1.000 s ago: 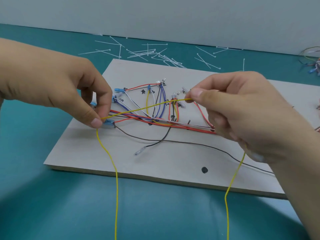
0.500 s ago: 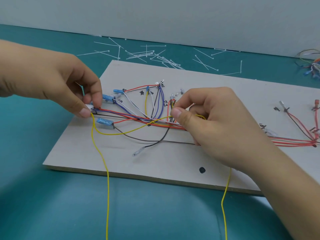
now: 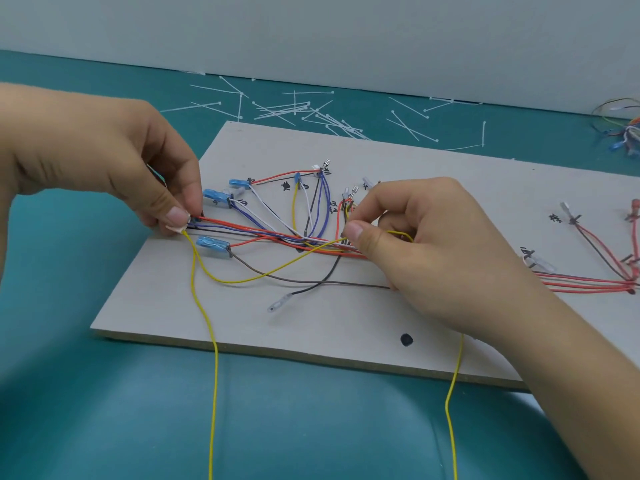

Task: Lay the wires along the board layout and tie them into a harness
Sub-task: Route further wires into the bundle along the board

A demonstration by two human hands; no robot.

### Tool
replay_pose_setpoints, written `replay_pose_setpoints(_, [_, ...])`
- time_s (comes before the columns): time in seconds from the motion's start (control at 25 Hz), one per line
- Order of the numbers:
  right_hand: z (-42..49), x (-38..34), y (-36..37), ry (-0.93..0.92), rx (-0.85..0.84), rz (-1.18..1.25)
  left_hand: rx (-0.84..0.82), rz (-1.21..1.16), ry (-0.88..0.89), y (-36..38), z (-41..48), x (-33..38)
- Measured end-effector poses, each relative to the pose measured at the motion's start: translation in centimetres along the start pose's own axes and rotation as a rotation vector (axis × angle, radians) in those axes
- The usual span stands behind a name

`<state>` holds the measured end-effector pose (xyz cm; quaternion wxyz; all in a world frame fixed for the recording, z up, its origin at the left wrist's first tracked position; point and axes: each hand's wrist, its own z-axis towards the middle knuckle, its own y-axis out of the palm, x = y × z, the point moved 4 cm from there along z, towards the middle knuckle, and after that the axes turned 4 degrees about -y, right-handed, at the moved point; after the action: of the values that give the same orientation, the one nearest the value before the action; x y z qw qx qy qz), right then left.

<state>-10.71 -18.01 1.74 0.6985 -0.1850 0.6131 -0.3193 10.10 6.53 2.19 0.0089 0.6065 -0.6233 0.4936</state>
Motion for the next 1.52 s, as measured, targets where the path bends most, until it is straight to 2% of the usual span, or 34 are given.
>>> replay_pose_setpoints(0.48, [0.0,0.1,0.0,-0.013,-0.007,-0.008,0.051,0.005,-0.051,-0.1,0.6,0.4])
replay_pose_setpoints(0.68, [0.0,0.2,-0.1,-0.024,-0.017,-0.016,0.111,0.034,-0.011,-0.6,0.4,0.7])
replay_pose_setpoints(0.96, [0.0,0.0,0.1,-0.041,-0.021,-0.025,0.107,0.031,-0.023,-0.1,0.2,0.9])
replay_pose_setpoints(1.24, [0.0,0.0,0.1,-0.047,-0.023,-0.052,0.161,0.033,-0.151,-0.1,0.7,0.4])
replay_pose_setpoints(1.52, [0.0,0.0,0.1,-0.003,-0.031,-0.078,0.131,0.174,-0.16,0.2,1.1,0.3])
